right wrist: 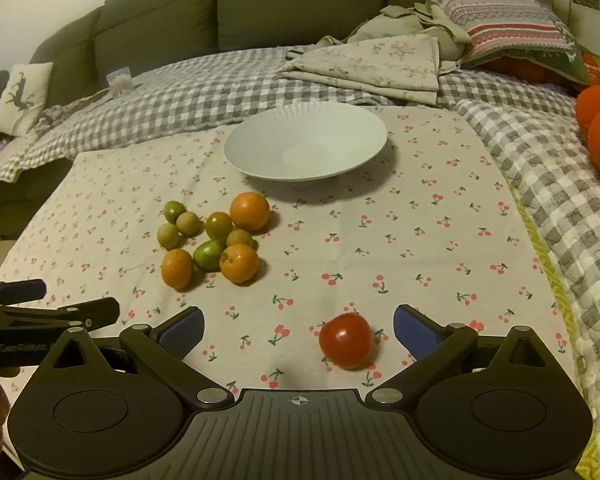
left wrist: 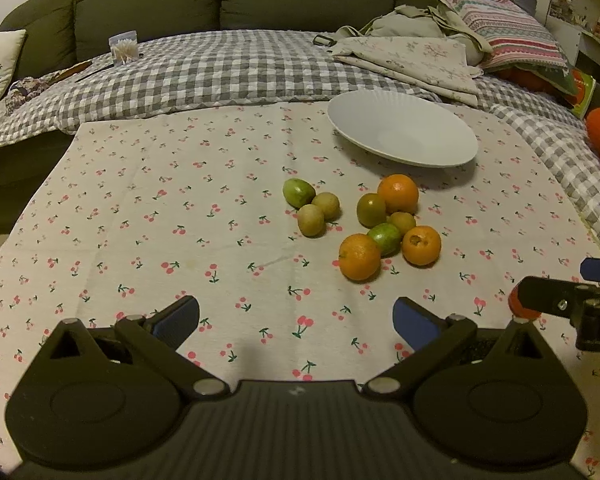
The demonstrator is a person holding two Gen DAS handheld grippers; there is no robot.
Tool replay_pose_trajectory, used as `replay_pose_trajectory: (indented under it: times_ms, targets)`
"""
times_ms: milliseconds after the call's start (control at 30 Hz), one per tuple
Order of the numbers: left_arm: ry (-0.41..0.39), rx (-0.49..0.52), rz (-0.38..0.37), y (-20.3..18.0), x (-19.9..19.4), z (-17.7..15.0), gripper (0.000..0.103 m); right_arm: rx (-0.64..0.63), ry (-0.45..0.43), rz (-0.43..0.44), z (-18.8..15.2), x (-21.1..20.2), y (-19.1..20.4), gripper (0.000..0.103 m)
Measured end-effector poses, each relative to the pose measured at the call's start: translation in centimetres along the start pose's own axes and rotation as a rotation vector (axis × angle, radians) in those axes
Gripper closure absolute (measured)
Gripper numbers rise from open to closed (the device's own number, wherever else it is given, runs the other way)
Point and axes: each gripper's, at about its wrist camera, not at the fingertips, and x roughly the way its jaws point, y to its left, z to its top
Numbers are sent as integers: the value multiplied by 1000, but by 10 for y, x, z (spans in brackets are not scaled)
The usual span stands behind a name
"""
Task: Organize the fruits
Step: 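Reach both tools toward the fruits, closing right on the red tomato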
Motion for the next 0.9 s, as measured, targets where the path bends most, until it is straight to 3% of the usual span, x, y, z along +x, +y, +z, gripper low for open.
replay_pose_trajectory:
  times_ms: [333, 500, 900]
  targets:
    - [17, 11, -46, -3, 6, -3, 2, -9, 36, 22, -2, 4, 1, 15]
    - [16, 17, -69, -6, 15, -1, 4, 5, 41, -14, -4, 14, -4, 22]
    - [19, 114, -77, -32, 54, 13, 18, 58, 129, -58, -7, 43, -20, 31]
